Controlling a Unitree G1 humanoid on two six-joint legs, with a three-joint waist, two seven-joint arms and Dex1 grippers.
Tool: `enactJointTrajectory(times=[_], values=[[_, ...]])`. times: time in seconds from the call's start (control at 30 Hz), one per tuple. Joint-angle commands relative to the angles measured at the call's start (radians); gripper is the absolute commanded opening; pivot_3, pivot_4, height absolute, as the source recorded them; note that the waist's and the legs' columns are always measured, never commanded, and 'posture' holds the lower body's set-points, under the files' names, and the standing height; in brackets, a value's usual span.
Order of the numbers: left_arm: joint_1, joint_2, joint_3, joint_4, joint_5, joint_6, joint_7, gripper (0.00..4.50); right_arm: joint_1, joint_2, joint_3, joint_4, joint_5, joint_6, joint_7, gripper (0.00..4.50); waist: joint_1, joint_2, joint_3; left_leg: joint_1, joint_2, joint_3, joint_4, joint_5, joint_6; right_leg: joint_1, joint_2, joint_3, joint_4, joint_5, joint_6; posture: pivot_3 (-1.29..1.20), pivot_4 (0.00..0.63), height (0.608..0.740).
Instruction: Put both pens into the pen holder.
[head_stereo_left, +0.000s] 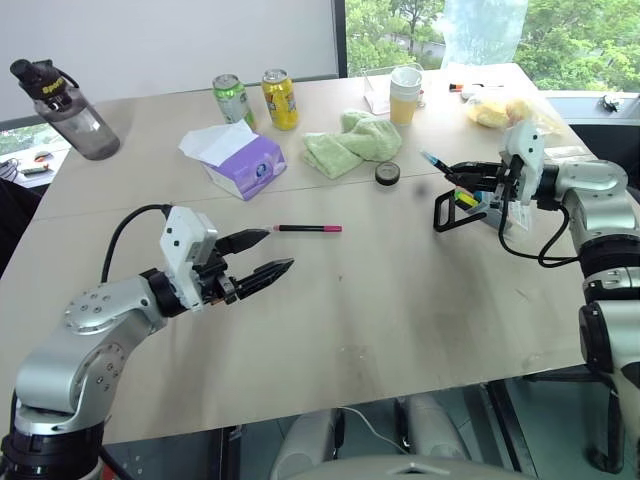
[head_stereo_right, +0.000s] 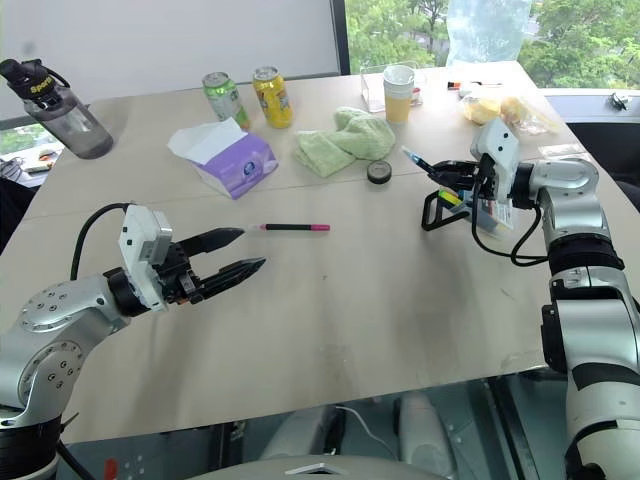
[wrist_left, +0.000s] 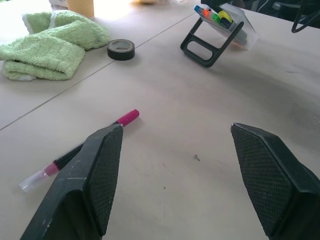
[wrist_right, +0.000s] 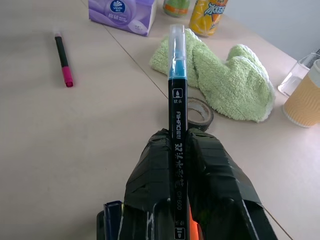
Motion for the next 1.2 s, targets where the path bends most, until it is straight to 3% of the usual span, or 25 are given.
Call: enactJointTrajectory(times=[0.03, 0.3, 0.47, 0.63, 0.67, 0.9, 1.2], values=[[-0.015, 0.014, 0.02, -0.02, -0.01, -0.007, 0.002, 3.52, -0.035, -0.028, -0.028, -0.004, 0.01, -0.011, 0.011, 0.04, 0.0, 0.0, 0.0, 0.0, 0.0, 0.0, 0.0, 0.0, 0.0, 0.0, 0.0, 0.0, 0.0, 0.0, 0.0, 0.0, 0.15, 0.74], [-0.045, -0.005, 0.034, -0.023, -0.061, -0.002, 0.017, 3.52, -0.039, -0.044, -0.024, 0.005, 0.003, 0.001, 0.023, 0.04, -0.001, 0.0, 0.0, 0.0, 0.0, 0.0, 0.0, 0.0, 0.0, 0.0, 0.0, 0.0, 0.0, 0.0, 0.0, 0.0, 0.15, 0.74], [-0.043, 0.002, 0.045, -0.053, -0.122, -0.004, -0.016, 3.52, -0.04, -0.052, -0.026, 0.011, -0.001, 0.001, 0.023, 2.0, 0.0, 0.0, 0.0, 0.0, 0.0, 0.0, 0.0, 0.0, 0.0, 0.0, 0.0, 0.0, 0.0, 0.0, 0.0, 0.0, 0.15, 0.74], [-0.043, 0.006, 0.046, -0.07, -0.156, 0.002, -0.019, 3.52, -0.042, -0.058, -0.023, 0.014, -0.007, 0.006, 0.022, 4.26, 0.0, 0.0, 0.0, 0.0, 0.0, 0.0, 0.001, 0.0, 0.0, 0.0, 0.0, 0.0, 0.0, 0.0, 0.0, 0.0, 0.15, 0.74], [-0.043, 0.008, 0.043, -0.069, -0.156, 0.001, -0.019, 3.52, -0.043, -0.058, -0.022, 0.015, -0.008, 0.009, 0.024, 4.47, 0.0, 0.0, 0.0, 0.0, 0.0, 0.0, 0.001, 0.0, 0.0, 0.0, 0.0, 0.0, 0.0, 0.0, 0.0, 0.0, 0.15, 0.74], [-0.027, 0.013, 0.042, -0.059, -0.147, -0.008, -0.027, 3.52, -0.061, -0.039, -0.047, -0.026, 0.032, 0.045, 0.02, 4.47, 0.0, 0.0, 0.0, 0.0, 0.0, 0.0, 0.001, 0.0, 0.0, 0.0, 0.0, 0.0, 0.0, 0.0, 0.0, 0.0, 0.15, 0.74], [0.0, 0.008, 0.044, -0.019, -0.07, -0.039, -0.013, 3.52, -0.016, 0.033, 0.023, -0.392, 0.07, 0.287, 0.033, 4.47, 0.001, 0.0, 0.0, 0.0, 0.0, 0.0, 0.001, 0.0, 0.0, 0.0, 0.0, 0.0, 0.001, 0.0, 0.0, 0.0, 0.15, 0.74]])
